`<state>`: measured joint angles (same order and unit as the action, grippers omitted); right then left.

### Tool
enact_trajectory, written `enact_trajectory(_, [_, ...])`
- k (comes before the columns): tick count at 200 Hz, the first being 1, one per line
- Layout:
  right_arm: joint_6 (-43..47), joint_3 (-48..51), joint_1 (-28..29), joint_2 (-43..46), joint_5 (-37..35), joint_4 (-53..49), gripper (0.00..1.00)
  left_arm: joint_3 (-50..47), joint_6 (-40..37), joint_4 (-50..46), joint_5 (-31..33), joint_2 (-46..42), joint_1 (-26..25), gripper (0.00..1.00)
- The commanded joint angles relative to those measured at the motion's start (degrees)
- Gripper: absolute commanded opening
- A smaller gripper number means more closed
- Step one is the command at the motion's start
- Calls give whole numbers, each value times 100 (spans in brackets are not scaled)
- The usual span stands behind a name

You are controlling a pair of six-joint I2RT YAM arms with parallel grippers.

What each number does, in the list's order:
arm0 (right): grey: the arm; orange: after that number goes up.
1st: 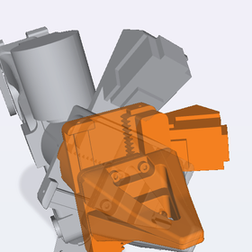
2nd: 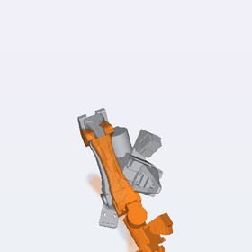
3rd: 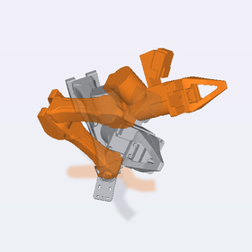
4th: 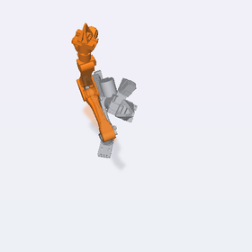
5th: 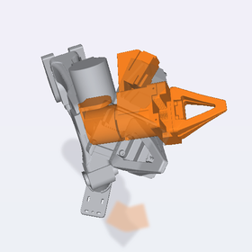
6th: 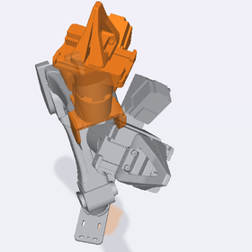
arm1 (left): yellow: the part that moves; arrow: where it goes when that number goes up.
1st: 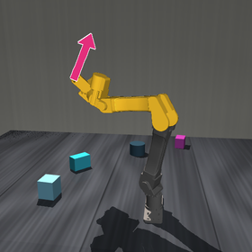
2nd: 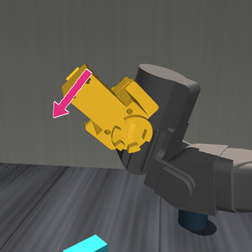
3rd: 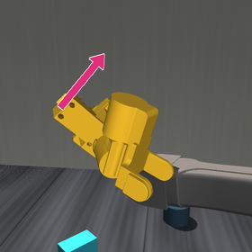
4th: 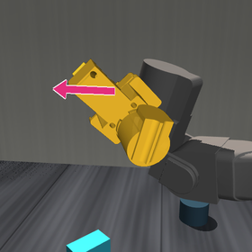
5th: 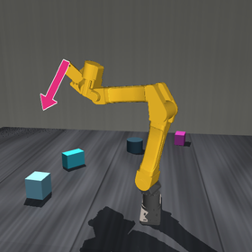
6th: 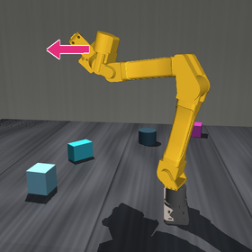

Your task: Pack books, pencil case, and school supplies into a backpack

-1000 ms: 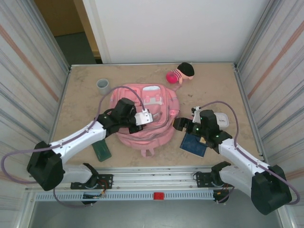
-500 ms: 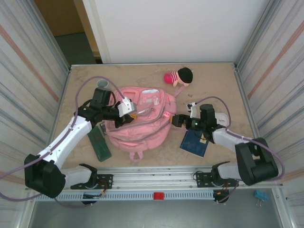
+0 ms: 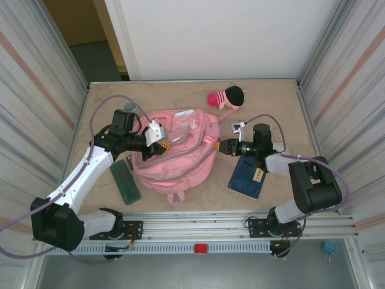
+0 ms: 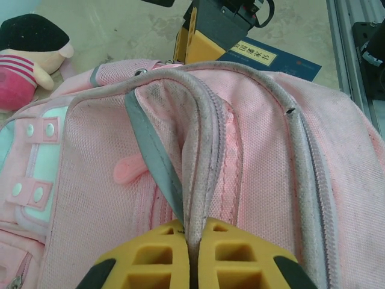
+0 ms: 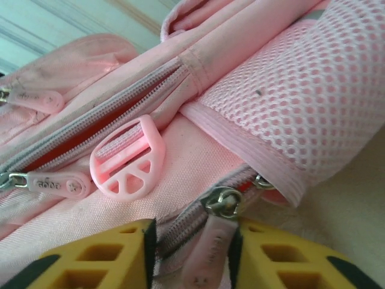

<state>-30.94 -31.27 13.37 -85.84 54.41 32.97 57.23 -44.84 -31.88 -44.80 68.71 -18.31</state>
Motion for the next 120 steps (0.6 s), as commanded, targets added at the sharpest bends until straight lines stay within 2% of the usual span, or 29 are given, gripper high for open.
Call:
enact_trajectory(1, [193,-67,-62,297,212,-174,27,158,-29,480,-389,-292,37,0])
enact_trajectory(27, [328,-184,-84,330,151,-551,15,131,17,549,-332,-302,35,0])
enact_trajectory(47, [375,-224,-121,400,16,-847,5,73,19,624,-25,-338,37,0])
enact_trajectory(86, [889,-414,-132,848,-728,-2183,1,-63,-106,696,701,-418,-32,0])
enact_trajectory(120, [1089,-553,-124,976,-686,-2622,2,-22,-256,517,366,-352,-84,0])
